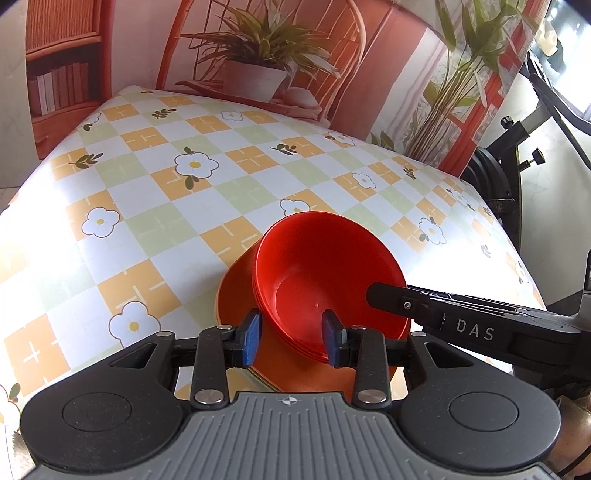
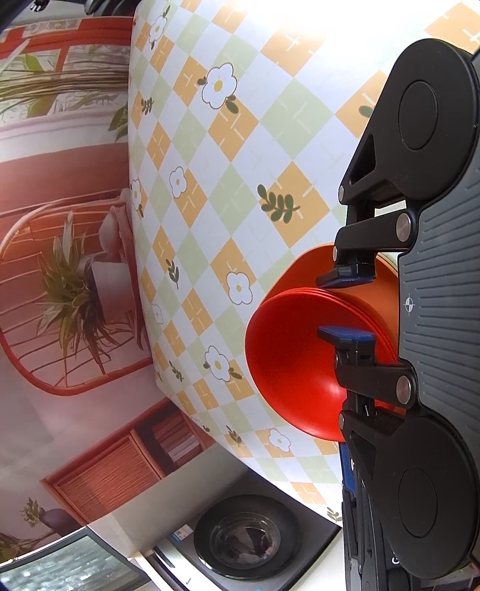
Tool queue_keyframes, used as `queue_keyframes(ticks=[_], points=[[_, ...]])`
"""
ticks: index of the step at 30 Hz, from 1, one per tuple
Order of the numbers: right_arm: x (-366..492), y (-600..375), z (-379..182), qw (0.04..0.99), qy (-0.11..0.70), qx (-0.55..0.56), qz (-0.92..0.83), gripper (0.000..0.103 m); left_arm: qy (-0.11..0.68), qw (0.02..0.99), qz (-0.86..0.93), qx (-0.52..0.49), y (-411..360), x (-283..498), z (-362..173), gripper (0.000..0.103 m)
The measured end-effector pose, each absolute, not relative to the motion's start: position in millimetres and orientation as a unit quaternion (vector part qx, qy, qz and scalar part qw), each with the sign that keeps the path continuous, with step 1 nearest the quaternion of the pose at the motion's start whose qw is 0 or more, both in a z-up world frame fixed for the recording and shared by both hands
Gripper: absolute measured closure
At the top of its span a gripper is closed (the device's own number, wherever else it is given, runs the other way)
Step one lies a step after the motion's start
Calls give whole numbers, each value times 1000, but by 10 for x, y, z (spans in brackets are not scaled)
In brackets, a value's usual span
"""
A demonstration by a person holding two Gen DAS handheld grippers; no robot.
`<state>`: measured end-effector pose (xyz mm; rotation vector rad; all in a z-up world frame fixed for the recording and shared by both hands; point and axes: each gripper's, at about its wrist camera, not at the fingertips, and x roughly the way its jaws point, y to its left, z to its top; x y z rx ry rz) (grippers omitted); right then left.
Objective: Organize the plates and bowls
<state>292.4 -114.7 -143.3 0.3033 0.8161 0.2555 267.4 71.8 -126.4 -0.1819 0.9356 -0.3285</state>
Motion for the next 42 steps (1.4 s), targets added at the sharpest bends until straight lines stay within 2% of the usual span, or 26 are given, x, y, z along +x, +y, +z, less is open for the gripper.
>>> queue_keyframes(ticks=[7, 9, 11, 16, 25, 28, 30, 33, 42], points=[[2802, -1231, -1325, 908, 377, 150, 106, 77, 437, 883, -149, -84, 763, 2595, -1168, 61], [2755, -1251, -1275, 912, 369, 148, 101, 72, 428, 889, -146, -80, 770, 2558, -1108, 54], [2706, -1273, -1215, 917, 360, 146, 96, 70, 416, 895, -142, -75, 774, 2513, -1033, 51], [2557, -1357, -1027, 930, 328, 144, 82, 55, 389, 906, -143, -81, 785, 2396, -833, 44], [2124, -1618, -542, 958, 254, 127, 46, 28, 317, 932, -154, -86, 721, 2059, -396, 13], [1934, -1696, -358, 966, 228, 119, 36, 13, 292, 941, -148, -84, 715, 1924, -227, 8], [1798, -1736, -240, 971, 211, 110, 25, 6, 275, 948, -139, -74, 705, 1839, -114, 0], [1619, -1783, -77, 976, 193, 99, 17, 0, 255, 955, -136, -66, 711, 1712, 61, 0], [1164, -1847, 378, 986, 146, 83, 9, 0, 189, 976, -103, -24, 716, 1342, 660, 0]])
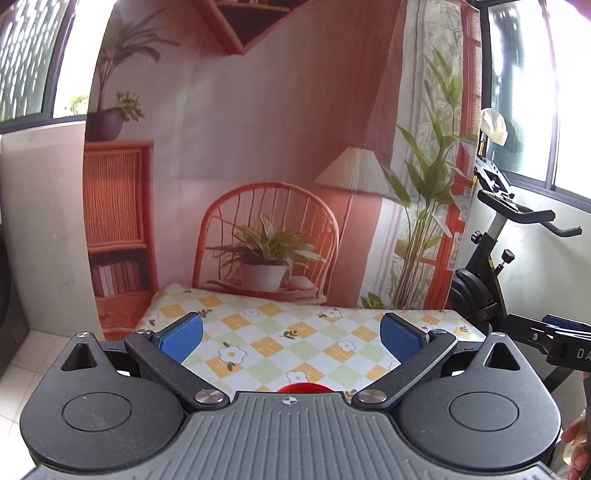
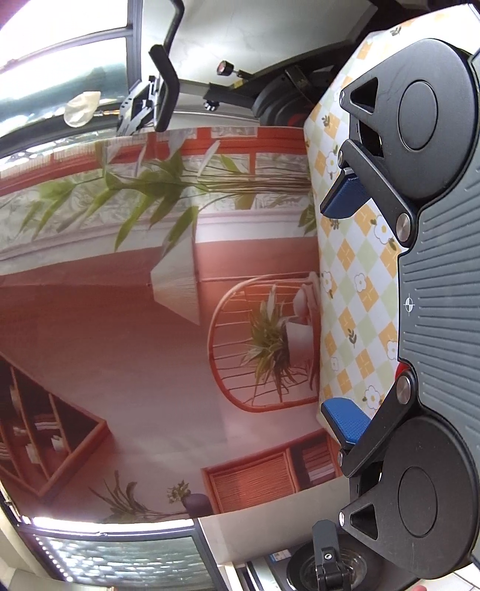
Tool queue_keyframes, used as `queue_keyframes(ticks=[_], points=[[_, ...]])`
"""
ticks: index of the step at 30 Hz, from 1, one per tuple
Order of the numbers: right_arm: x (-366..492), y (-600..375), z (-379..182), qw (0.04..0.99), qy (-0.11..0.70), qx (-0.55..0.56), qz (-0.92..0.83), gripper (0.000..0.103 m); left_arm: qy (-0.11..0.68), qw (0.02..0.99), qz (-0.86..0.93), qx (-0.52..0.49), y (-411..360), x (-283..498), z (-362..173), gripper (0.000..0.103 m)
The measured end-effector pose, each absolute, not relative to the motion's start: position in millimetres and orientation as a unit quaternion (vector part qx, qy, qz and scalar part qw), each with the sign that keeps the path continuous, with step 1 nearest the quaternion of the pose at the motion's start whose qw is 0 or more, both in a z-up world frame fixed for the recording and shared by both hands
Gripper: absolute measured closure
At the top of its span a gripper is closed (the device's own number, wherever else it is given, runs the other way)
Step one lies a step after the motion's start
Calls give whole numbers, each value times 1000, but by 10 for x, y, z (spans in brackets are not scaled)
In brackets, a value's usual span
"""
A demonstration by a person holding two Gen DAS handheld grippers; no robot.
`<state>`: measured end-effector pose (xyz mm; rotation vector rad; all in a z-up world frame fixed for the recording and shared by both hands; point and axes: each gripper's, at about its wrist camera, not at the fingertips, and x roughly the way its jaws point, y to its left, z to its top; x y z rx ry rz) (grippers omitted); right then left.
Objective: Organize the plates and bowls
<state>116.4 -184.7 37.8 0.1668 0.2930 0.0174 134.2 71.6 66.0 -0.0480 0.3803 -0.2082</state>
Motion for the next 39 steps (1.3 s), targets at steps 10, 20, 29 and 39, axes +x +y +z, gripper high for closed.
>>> queue_keyframes(ticks=[10, 20, 29, 39], points=[[845, -1806, 711, 990, 115, 77, 24, 0, 143, 983, -113, -5, 641, 968, 1040, 0], [713, -1758, 789, 991, 108, 73, 28, 0, 126, 986, -108, -2, 593, 791, 1126, 0], [709, -1802, 790, 990, 115, 84, 20, 0, 133, 987, -95, 2, 573, 822, 1113, 0], [713, -1814, 782, 989, 117, 88, 17, 0, 139, 986, -94, 6, 582, 822, 1112, 0]])
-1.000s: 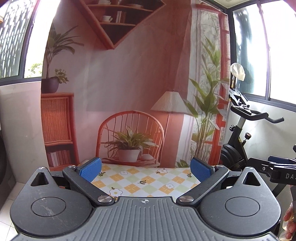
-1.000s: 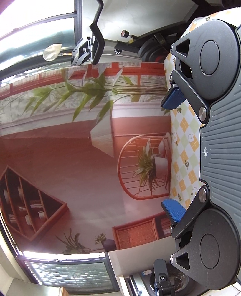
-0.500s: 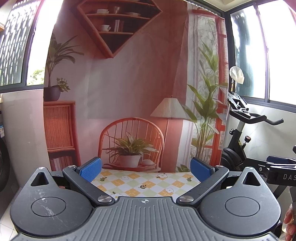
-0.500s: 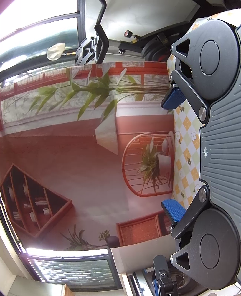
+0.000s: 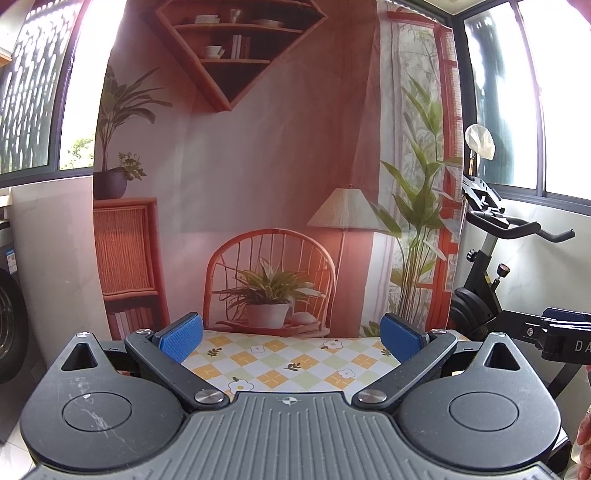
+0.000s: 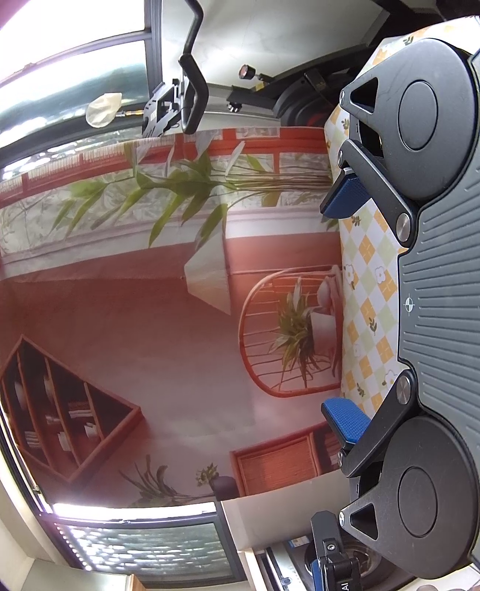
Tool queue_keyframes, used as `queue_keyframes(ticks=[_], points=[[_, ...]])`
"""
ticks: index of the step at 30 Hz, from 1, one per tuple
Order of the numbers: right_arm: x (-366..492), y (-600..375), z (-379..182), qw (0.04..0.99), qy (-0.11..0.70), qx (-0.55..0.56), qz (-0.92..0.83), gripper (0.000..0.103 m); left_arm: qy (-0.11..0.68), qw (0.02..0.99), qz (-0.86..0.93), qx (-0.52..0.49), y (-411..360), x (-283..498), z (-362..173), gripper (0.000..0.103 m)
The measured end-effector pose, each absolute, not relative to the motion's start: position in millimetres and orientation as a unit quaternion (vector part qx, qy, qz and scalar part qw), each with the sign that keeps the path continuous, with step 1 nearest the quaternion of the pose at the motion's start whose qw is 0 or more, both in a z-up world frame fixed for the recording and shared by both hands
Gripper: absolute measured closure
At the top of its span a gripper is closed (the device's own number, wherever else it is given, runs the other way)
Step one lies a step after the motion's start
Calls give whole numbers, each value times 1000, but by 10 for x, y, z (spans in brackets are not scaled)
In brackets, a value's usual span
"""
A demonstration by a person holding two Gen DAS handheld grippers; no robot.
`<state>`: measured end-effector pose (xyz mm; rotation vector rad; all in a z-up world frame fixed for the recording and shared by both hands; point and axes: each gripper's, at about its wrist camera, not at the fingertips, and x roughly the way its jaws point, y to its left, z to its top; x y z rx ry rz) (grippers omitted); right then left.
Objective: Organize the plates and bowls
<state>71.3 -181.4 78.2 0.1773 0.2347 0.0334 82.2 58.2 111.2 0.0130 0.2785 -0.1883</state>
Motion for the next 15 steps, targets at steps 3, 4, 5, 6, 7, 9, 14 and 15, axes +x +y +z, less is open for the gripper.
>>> queue_keyframes(ticks=[3, 4, 5, 6, 7, 9, 14, 15], points=[[705, -1818, 772, 989, 117, 90, 15, 0, 136, 986, -92, 7, 581, 823, 1118, 0], [703, -1827, 768, 989, 118, 90, 15, 0, 136, 987, -91, 9, 578, 823, 1120, 0], [703, -1830, 764, 989, 118, 91, 15, 0, 136, 987, -90, 10, 575, 824, 1120, 0], [700, -1834, 760, 989, 118, 92, 14, 0, 136, 987, -89, 11, 573, 824, 1119, 0], [700, -1836, 759, 989, 118, 92, 14, 0, 136, 987, -89, 11, 573, 823, 1118, 0], [698, -1830, 758, 989, 118, 93, 14, 0, 137, 987, -89, 11, 575, 824, 1117, 0], [699, -1827, 753, 988, 119, 94, 13, 0, 138, 986, -93, 13, 569, 823, 1108, 0], [701, -1827, 755, 988, 119, 94, 13, 0, 138, 986, -94, 14, 576, 821, 1105, 0]])
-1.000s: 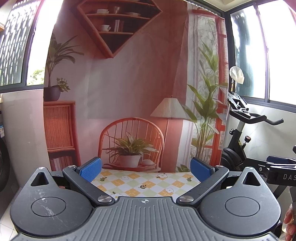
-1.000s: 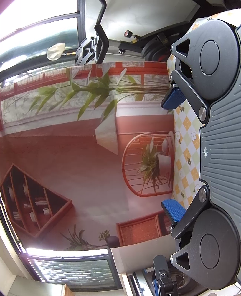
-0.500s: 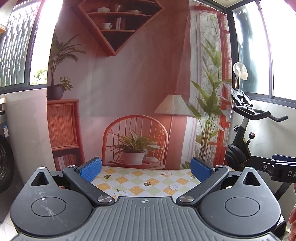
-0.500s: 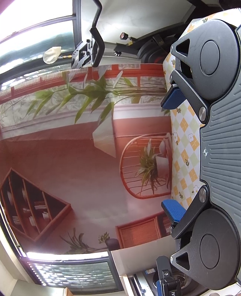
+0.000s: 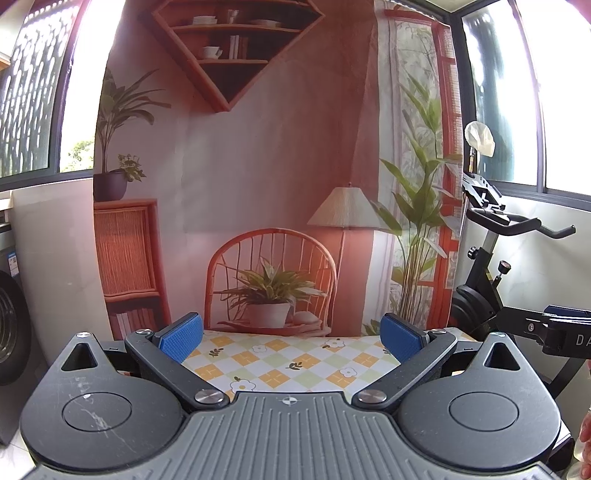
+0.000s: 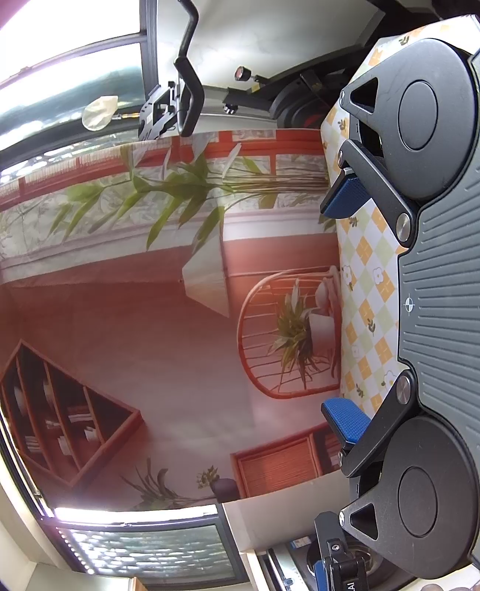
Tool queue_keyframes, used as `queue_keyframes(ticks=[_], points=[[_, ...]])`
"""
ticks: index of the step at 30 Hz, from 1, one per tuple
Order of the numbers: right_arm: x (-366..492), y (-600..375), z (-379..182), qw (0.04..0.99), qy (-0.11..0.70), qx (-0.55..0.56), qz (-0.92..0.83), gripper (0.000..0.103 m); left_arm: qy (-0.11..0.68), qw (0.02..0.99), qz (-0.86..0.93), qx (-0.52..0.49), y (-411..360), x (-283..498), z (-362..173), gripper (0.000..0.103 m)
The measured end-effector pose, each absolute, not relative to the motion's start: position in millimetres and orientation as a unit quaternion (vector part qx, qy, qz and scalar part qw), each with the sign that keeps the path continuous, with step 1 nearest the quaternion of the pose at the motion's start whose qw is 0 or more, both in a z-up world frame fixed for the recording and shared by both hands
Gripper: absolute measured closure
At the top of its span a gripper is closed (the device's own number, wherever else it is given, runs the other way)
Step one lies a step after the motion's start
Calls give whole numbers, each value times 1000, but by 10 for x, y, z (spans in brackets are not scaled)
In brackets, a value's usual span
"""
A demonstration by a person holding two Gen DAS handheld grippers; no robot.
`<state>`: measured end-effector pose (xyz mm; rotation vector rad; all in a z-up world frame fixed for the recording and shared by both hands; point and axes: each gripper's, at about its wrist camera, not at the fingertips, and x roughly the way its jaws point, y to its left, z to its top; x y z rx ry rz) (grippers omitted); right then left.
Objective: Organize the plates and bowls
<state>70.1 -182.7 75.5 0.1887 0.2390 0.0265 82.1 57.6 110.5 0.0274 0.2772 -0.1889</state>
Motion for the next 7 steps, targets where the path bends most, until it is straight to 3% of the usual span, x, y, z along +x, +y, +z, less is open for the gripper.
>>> queue_keyframes(ticks=[7], points=[[702, -1826, 747, 988, 120, 96, 12, 0, 134, 986, -97, 17, 589, 817, 1105, 0]])
